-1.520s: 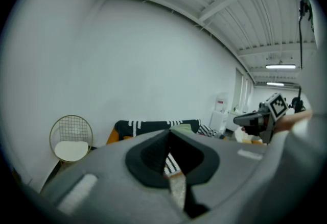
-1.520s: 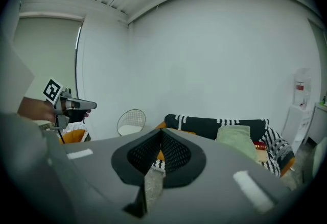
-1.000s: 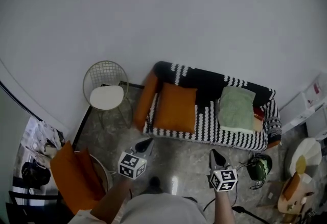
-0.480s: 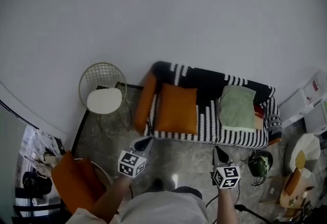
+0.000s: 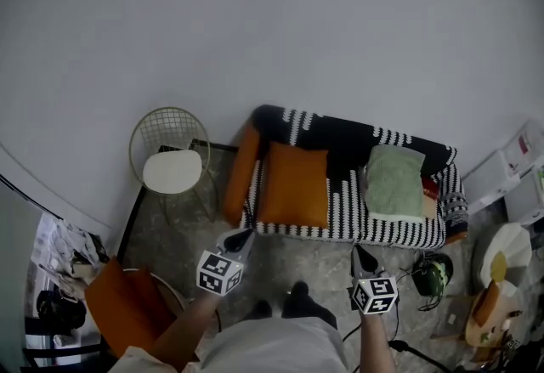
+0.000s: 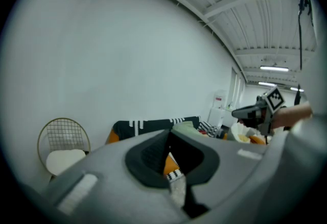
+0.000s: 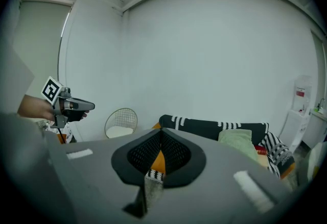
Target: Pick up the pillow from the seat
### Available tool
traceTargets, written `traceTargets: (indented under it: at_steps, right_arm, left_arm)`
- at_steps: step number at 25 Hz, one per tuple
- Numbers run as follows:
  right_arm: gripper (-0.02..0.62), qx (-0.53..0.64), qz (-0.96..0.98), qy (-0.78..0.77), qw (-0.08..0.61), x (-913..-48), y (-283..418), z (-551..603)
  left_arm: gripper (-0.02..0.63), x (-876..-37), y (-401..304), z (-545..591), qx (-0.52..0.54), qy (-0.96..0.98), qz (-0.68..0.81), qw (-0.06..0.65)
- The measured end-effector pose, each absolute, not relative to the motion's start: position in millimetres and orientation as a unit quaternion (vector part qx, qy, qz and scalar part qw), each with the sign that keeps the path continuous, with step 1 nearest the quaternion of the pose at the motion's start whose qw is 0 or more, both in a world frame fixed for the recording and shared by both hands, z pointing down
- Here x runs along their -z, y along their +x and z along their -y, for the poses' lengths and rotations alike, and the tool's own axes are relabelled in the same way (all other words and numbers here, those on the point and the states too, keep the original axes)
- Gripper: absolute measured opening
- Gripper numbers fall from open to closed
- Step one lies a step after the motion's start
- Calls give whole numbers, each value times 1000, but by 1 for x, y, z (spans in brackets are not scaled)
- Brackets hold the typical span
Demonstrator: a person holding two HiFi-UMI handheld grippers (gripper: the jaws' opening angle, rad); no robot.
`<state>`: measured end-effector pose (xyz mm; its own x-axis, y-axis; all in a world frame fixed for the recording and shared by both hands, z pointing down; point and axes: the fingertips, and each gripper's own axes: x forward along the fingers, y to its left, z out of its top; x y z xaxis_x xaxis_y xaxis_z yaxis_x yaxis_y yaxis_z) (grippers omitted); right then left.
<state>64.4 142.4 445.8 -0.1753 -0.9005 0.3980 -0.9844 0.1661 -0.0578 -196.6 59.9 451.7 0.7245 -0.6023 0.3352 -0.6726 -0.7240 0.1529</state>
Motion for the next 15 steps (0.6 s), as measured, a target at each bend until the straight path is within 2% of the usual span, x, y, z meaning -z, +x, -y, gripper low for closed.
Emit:
traceTargets:
  at_steps: [15]
  right_arm:
    - [5, -169, 767, 607, 118, -456, 105, -73]
  left_arm:
    - [0, -455, -150, -2, -146, 909, 364, 138]
